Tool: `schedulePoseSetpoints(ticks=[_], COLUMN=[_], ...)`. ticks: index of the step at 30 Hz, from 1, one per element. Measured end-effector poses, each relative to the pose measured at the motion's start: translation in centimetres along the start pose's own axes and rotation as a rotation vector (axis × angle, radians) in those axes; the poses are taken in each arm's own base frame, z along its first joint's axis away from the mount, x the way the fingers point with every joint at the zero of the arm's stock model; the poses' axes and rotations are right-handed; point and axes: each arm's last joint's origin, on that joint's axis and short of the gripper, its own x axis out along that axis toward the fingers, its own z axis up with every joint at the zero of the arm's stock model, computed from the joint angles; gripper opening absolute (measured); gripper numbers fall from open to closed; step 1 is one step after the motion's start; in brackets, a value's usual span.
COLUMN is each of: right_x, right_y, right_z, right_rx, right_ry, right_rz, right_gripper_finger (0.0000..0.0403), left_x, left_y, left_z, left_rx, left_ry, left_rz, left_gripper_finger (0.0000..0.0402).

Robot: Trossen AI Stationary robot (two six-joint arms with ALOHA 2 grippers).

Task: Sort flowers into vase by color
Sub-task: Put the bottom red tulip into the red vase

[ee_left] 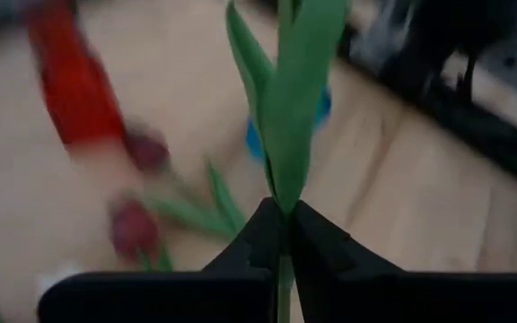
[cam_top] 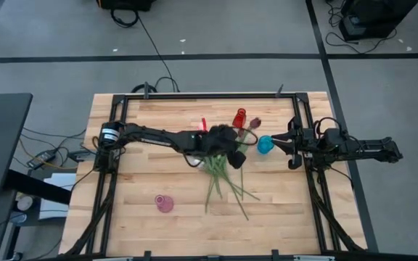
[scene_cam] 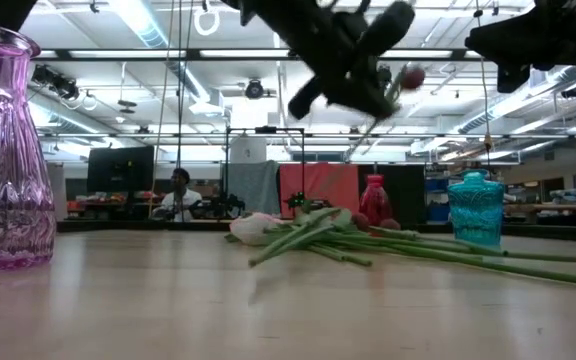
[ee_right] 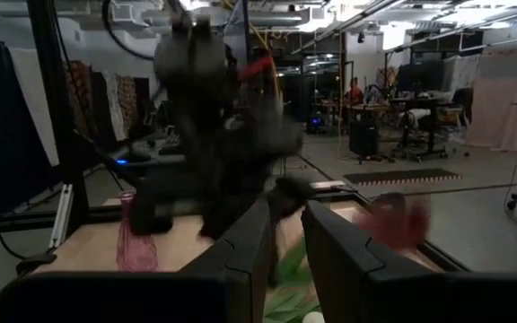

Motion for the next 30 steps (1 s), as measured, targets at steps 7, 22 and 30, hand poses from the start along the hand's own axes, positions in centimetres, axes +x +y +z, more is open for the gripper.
schedulePoseSetpoints(ticks=[7, 22, 30], right_x=[0.0, -0.4, -0.4], right_y=[0.0, 0.1, 0.1], right_z=[0.0, 1.4, 1.4], right_rx=[-0.003, -0.016, -0.024], right_ry=[-0.001, 0.052, 0.051], right_rz=[-0.001, 0.04, 0.04], right_gripper_finger=[0.0084, 0.0084, 0.0084], left_x=[0.2, 1.6, 1.7], left_y=[0.8, 7.5, 11.0], left_z=[3.9, 8.9, 10.8], left_rx=[0.171, 0.23, 0.22], left_ry=[-0.286, -0.682, -0.767], left_rz=[-0.041, -0.148, -0.126], left_gripper_finger=[0.002, 0.0019, 0.0019])
